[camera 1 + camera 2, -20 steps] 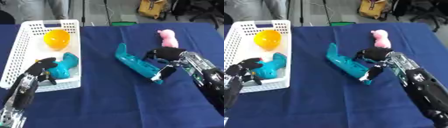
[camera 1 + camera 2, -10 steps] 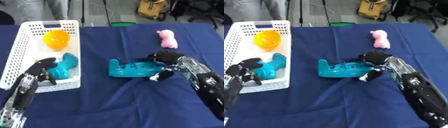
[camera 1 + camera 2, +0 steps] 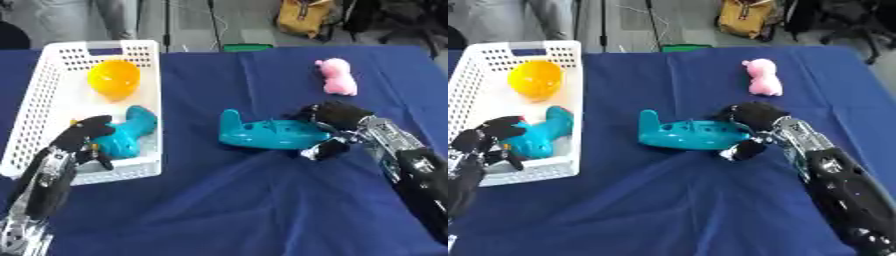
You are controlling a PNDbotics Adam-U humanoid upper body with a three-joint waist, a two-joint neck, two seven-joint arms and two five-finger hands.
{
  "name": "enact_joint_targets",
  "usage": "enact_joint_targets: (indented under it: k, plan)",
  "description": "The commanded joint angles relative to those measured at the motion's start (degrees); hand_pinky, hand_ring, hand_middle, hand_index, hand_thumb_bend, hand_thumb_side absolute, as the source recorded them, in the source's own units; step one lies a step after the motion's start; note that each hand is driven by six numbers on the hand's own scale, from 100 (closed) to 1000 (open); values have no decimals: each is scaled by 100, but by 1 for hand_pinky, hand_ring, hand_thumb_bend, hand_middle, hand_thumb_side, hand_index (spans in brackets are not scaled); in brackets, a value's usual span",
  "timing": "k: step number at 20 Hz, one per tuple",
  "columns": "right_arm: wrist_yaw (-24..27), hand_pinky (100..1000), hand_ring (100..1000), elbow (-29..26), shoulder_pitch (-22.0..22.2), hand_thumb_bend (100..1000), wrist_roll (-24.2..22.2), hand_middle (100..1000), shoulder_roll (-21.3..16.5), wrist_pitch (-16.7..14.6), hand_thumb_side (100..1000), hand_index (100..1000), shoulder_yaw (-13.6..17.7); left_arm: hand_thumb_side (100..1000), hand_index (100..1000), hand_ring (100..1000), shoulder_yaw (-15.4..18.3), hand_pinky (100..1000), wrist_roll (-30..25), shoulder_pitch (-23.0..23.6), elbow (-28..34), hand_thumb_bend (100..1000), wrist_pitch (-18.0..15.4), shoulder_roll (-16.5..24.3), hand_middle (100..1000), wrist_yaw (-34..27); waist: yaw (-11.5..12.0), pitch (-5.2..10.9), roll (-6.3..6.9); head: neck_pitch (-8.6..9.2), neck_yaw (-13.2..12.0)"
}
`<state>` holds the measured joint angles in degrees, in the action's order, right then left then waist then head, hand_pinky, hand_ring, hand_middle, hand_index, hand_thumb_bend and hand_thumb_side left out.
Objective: Pick up objects on the table and place them in the box.
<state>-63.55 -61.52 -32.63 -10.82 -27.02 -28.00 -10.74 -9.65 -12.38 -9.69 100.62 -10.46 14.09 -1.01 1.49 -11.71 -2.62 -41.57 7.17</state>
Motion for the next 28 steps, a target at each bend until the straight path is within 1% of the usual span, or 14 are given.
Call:
enact_joint_targets:
  k: [1,3,7,8,11,16,19,23,28]
  plan:
    - [989,100,191,25,25,100,-408,363,-248,-266,100,565,93,1000,775,842,41,457,11,-46,81,274,-7,75,844,-26,7,62,18,66,2]
    - [1764,100,190,-60,23,100,-944,362,-365,-431,100,563,134,1000,775,842,43,457,11,-45,79,274,-8,75,844,-27,14,66,14,70,-1]
    - [2844,100,186,-364,-4,100,-1736,358,-587,-397,100,561,267,1000,775,842,45,457,8,-45,78,273,-9,80,844,-27,18,69,9,73,-11]
    - [3104,100,177,-462,-22,100,-1857,347,-642,-379,117,555,330,1000,775,842,45,457,6,-41,76,274,-9,81,843,-25,19,68,6,73,-16]
    - [3764,100,174,-717,-38,100,-2093,344,-751,-221,115,550,492,1000,775,842,46,457,0,-42,72,273,-9,80,843,-19,24,64,2,79,-24]
    - [4376,100,162,-985,-67,100,-2319,332,-770,26,122,540,599,1000,775,842,46,457,-7,-45,76,273,-14,80,842,-16,43,58,11,89,-19]
    - [4633,100,159,-1064,-111,100,-2408,329,-758,166,127,537,630,1000,775,842,44,457,-9,-44,77,273,-14,78,843,-20,44,58,12,93,-18]
    - [4767,100,158,-1096,-237,100,-2475,327,-711,252,127,536,595,1000,775,842,38,458,-16,-46,78,273,-13,76,843,-26,43,62,14,97,-4]
    - [4712,100,162,-885,-730,100,-2491,332,-476,228,133,541,430,1000,776,843,0,458,-50,-59,86,271,-13,62,843,-54,147,80,41,140,67]
